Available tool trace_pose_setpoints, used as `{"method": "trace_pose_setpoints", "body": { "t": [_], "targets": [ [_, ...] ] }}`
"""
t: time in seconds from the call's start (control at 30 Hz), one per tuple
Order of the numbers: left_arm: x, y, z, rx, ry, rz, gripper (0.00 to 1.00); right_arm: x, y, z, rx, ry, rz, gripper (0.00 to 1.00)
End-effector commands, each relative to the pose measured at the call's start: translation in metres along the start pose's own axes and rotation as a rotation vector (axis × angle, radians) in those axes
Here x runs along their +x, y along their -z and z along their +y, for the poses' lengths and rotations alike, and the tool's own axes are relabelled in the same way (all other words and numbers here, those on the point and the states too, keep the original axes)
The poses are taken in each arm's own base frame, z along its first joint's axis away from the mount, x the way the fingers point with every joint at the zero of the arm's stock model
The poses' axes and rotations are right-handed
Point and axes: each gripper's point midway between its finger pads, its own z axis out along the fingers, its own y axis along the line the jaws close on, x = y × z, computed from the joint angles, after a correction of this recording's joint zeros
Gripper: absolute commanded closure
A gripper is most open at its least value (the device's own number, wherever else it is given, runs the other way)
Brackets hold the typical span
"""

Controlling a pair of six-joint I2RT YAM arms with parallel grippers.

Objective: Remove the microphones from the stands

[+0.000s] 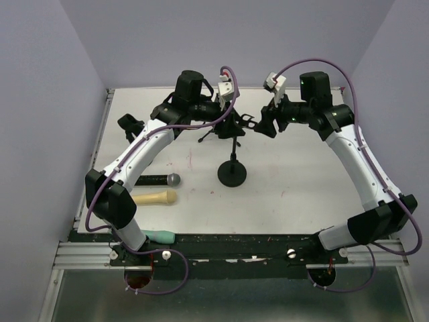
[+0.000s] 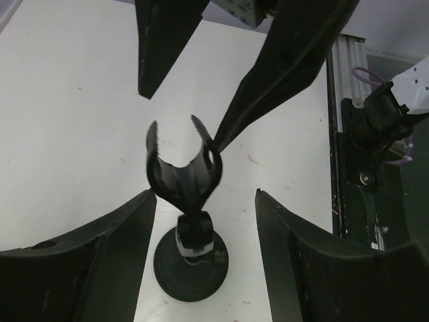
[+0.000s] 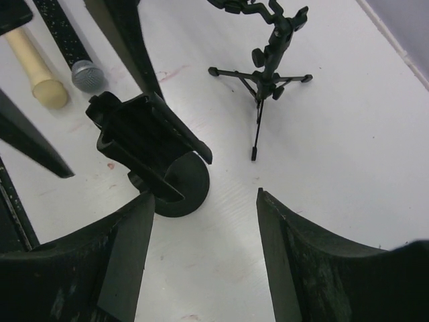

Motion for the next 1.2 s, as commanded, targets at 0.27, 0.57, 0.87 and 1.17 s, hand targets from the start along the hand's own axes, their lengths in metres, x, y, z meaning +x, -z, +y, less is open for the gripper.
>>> {"method": "trace_pose_setpoints", "body": {
  "t": [0.27,0.57,0.87,1.17],
  "targets": [
    [-0.015,0.008,-0.018,0.024,0.044,-0.037,0.32,-0.030,-0.040,-0.063,0.146,0.043,-0.067,0.34],
    [-0.009,0.022,-0.013,-0.046,0.043,0.004,0.34,-0.001,-0.036,-0.067,0.184,0.036,0.034,0.34],
    [0.022,0.036,0.000,-0.117,0.007,-0.009,0.29,0.032,-0.022,-0.053,0.191,-0.031,0.106,0.32],
    [0.013,0.005,0.023,-0.089,-0.061,-0.209,0.30,0.045,-0.008,-0.018,0.100,-0.169,-0.077,0.23]
  ]
}}
